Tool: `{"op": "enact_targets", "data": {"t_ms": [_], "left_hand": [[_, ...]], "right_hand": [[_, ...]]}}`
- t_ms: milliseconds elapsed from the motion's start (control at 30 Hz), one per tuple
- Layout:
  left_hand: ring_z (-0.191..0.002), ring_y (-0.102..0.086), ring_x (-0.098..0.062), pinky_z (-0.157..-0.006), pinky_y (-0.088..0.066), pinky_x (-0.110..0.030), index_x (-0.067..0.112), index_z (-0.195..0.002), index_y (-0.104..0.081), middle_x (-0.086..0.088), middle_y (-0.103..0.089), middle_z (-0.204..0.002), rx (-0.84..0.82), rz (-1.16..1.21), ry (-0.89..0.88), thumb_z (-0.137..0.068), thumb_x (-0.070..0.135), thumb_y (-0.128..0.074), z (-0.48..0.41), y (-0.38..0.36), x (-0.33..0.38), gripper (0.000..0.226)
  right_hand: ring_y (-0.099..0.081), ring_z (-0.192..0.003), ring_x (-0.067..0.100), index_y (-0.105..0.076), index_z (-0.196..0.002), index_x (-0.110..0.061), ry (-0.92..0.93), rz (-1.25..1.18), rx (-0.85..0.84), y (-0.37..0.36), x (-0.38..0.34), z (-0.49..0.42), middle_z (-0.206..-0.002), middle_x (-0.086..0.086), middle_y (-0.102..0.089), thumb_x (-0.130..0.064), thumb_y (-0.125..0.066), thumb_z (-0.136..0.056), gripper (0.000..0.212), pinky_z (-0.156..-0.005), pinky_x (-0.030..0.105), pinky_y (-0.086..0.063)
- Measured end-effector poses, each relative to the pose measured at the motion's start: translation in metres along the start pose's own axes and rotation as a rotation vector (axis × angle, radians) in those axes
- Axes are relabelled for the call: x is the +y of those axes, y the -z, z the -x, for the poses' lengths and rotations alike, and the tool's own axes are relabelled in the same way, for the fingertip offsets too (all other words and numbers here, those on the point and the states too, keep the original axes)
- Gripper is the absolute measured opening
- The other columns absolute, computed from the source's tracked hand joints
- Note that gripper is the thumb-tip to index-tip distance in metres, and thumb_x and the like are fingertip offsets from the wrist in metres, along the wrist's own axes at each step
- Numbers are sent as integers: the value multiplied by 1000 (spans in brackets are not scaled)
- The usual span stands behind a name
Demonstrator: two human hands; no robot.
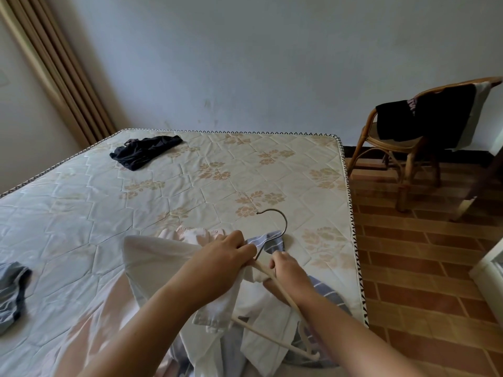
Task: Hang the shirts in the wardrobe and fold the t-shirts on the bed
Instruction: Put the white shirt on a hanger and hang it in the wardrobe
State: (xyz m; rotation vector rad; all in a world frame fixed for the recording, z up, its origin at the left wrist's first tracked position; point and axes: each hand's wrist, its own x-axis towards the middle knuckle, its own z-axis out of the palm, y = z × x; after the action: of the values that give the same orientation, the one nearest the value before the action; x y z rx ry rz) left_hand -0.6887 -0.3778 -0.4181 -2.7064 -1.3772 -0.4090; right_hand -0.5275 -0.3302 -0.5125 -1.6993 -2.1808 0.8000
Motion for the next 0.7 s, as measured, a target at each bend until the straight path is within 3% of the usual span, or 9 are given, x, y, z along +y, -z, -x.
{"op": "enact_targets", "data": {"t_ms": [133, 233, 333, 400, 533, 700], "left_hand": [[-58, -53, -16, -51, -41, -23, 15, -90, -59, -3, -53, -82, -19, 41, 34, -90, 20, -58, -4, -3, 1, 5], [-62, -58, -20, -55, -50, -28, 15, -94, -59, -3, -54, -86, 7, -1, 40, -95, 31, -41, -7, -3, 1, 24], [-79, -58, -19, -67, -45, -25, 16, -105, -57, -3, -53, -98, 7, -18, 56, -99, 26, -41, -9, 5, 8, 20], [-88, -47, -11, -76, -38, -19, 19, -118, -50, 0, -47, -109, -8, -53, 98, -102, 30, -33, -12, 10, 6, 25], [-82, -46, -9, -75, -41, -18, 17, -118, -48, 0, -46, -107, -36, -85, 189, -101, 35, -31, -27, 23, -12, 31], [-76, -51, -15, -71, -45, -23, 14, -112, -51, 0, -46, -98, -31, -110, 247, -100, 34, -31, -47, 41, -30, 31]], "right_hand": [[-50, -106, 23, -48, -116, -11, -68, -83, 116, 6, 12, -5, -114, 6, -50, -25, -54, -89, 31, -80, 30, -40], [-51, -99, 23, -55, -106, -14, -84, -99, 89, 9, 19, -8, -110, 7, -51, -22, -49, -90, 18, -78, 30, -41], [-53, -83, 20, -55, -89, -18, -89, -199, 126, 18, 27, -10, -98, 6, -58, -20, -48, -91, 8, -64, 28, -38], [-53, -78, 18, -57, -88, -17, -96, -249, 171, 31, 30, -12, -91, 4, -60, -21, -47, -93, 12, -58, 25, -37], [-58, -83, 21, -57, -89, -15, -89, -321, 266, 59, 31, -18, -91, 2, -61, -18, -45, -96, 14, -67, 32, -46], [-57, -80, 26, -56, -87, -14, -15, -161, 285, 98, 30, -25, -87, 7, -62, -16, -42, -97, 17, -65, 35, -43]]}}
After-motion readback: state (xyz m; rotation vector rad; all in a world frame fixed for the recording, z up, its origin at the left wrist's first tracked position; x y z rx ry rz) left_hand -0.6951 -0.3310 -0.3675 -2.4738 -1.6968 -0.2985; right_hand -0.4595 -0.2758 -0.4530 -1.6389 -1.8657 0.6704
